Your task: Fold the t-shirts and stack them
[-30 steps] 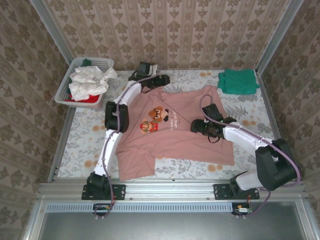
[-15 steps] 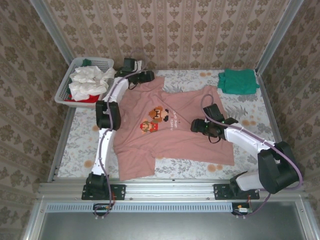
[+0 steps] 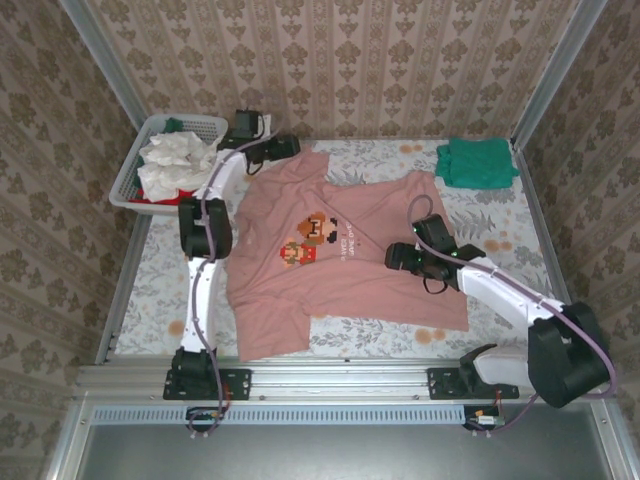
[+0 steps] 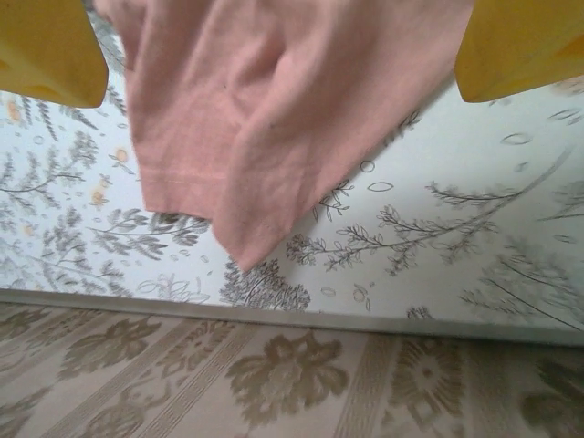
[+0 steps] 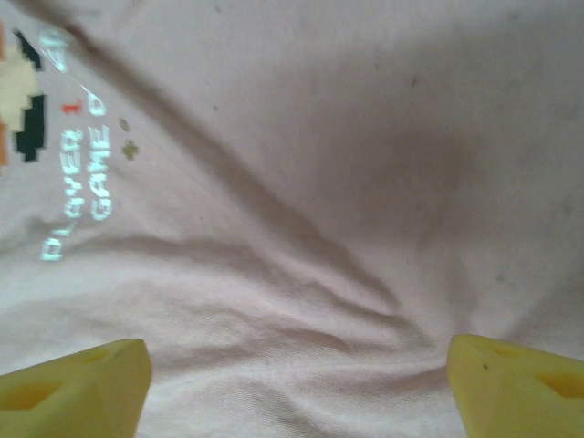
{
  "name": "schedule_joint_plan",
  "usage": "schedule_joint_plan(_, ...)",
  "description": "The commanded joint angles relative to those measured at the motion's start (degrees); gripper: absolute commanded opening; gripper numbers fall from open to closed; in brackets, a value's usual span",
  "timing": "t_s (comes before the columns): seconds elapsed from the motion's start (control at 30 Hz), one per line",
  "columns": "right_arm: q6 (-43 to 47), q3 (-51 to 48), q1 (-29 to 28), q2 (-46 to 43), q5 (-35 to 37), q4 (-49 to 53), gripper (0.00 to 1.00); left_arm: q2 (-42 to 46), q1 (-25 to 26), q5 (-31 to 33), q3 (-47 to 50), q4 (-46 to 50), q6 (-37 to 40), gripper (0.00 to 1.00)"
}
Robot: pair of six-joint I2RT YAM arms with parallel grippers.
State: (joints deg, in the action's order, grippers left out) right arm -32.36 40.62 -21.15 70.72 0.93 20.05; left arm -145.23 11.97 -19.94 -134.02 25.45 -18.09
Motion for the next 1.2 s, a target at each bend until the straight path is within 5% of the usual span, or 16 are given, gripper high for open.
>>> schedule_joint_plan(0.0,3.1,-0.5,0.3,-4.7,1.9,2.1,0.93,11.7,0.7,4.8,6.2,0.3,4.0,1.0)
schedule_joint_plan(0.23,2.0,-1.0,0.2,-10.2,3.2,6.1,1.0,31.9,2.8,11.4,29.8,-1.3,6.8,1.0)
schedule_joint_plan(0.43,-1.9,-2.1,-1.1,-14.9,4.6,16.8,1.0,57.9,-0.6,10.0,63.1,-12.7,-3.4,1.0)
schedule_joint_plan(0.7,-7.4,-4.1,-7.2,-18.9,8.1,27.3,1.0,86.5,6.5,20.7,88.5,4.7,-6.6,0.99)
schedule_joint_plan(0.97,-18.2,-7.0,-11.3,-13.6,13.1,31.0,0.99,97.0,17.9,20.2,106.8,13.9,-22.6,0.85)
schedule_joint_plan(1.17,-18.2,-7.1,-7.4,-13.0,15.3,31.0,0.97,100.1,27.8,28.6,108.4,22.4,-34.0,0.8)
